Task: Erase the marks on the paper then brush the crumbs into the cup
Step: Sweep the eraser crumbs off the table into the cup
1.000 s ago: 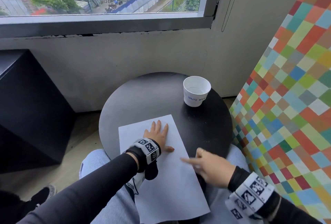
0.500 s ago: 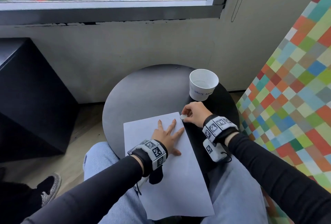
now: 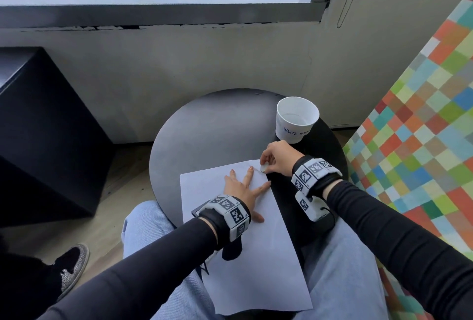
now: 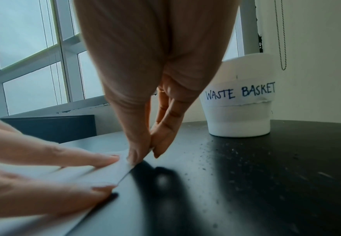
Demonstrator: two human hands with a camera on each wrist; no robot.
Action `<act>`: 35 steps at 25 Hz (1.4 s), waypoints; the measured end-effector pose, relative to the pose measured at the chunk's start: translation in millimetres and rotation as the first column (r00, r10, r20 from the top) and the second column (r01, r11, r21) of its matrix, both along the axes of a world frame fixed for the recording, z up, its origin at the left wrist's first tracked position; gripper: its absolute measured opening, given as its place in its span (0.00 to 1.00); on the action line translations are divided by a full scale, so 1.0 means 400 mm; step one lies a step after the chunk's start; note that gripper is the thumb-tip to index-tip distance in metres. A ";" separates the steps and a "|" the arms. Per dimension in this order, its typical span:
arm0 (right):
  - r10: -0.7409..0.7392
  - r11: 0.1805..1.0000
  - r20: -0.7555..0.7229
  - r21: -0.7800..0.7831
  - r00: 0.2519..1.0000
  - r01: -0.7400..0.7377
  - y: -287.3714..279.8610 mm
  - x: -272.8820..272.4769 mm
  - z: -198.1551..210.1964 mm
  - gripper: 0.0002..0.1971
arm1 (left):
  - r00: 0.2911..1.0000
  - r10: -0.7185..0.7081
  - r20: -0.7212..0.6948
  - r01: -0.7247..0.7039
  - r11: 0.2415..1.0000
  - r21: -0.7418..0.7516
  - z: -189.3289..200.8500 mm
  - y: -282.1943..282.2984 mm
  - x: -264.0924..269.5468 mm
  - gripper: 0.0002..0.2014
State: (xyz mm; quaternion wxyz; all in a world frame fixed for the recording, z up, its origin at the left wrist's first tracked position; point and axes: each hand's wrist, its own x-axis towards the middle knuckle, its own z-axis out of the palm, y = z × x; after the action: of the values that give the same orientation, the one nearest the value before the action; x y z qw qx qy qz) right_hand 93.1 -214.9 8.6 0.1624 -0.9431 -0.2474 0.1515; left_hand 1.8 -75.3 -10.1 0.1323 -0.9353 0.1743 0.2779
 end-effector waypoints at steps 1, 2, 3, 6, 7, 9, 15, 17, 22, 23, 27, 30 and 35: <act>-0.002 1.000 0.013 -0.008 1.000 0.002 0.001 0.005 0.002 0.10 | 1.000 0.004 0.000 -0.004 1.000 0.008 0.001 0.000 -0.002 0.48; -0.015 1.000 0.030 -0.003 0.999 0.015 0.004 0.012 0.004 0.10 | 1.000 0.004 0.008 -0.004 1.000 0.018 0.001 0.000 -0.004 0.48; -0.025 1.000 0.044 0.008 0.999 0.025 0.009 0.019 0.008 0.09 | 1.000 -0.003 0.025 0.002 1.000 0.028 0.001 0.000 -0.004 0.48; -0.015 1.000 0.059 0.028 0.998 0.013 0.023 0.032 0.010 0.08 | 0.994 -0.073 0.083 0.069 0.996 0.049 0.003 0.002 0.008 0.51; -0.008 1.000 0.058 0.020 0.998 0.007 0.025 0.030 0.006 0.09 | 0.991 -0.094 0.091 0.090 0.994 0.057 0.006 0.001 0.016 0.53; -0.004 1.000 0.053 0.004 0.999 0.003 0.028 0.025 -0.004 0.09 | 0.992 -0.101 0.080 0.097 0.994 0.055 0.013 0.000 0.030 0.55; 0.063 0.998 -0.020 -0.001 0.998 -0.063 0.015 0.031 -0.002 0.10 | 0.998 -0.062 0.030 0.062 0.998 0.014 0.019 0.008 0.036 0.57; 0.079 0.997 -0.012 -0.009 0.997 -0.079 0.019 0.035 -0.003 0.10 | 0.998 -0.057 0.016 0.057 0.998 0.015 0.023 0.008 0.038 0.57; 0.112 0.994 -0.045 -0.009 0.993 -0.113 0.006 0.037 -0.001 0.10 | 0.998 -0.060 0.006 0.060 0.998 -0.015 0.020 0.014 0.040 0.57; 0.123 0.992 -0.051 -0.012 0.991 -0.123 0.006 0.037 0.001 0.10 | 0.998 -0.057 0.004 0.057 0.998 -0.019 0.020 0.015 0.040 0.57; 0.135 0.991 -0.033 0.007 0.990 -0.134 0.004 0.036 0.003 0.09 | 0.999 -0.052 -0.009 0.052 0.998 -0.037 0.023 0.016 0.039 0.56; 0.163 0.986 -0.068 -0.011 0.984 -0.164 0.004 0.034 0.004 0.09 | 0.999 -0.048 -0.017 0.047 0.998 -0.028 0.027 0.018 0.038 0.55; 0.162 0.986 -0.090 -0.029 0.983 -0.166 0.002 0.031 0.005 0.09 | 0.999 -0.044 -0.031 0.044 0.999 -0.023 0.030 0.016 0.040 0.54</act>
State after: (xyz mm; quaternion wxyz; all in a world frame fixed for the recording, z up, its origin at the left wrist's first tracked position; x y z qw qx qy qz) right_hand 105.6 -214.1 10.5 0.1428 -0.9148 -0.3141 0.2099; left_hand 17.6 -69.0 2.1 0.1255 -0.9282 0.1999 0.2876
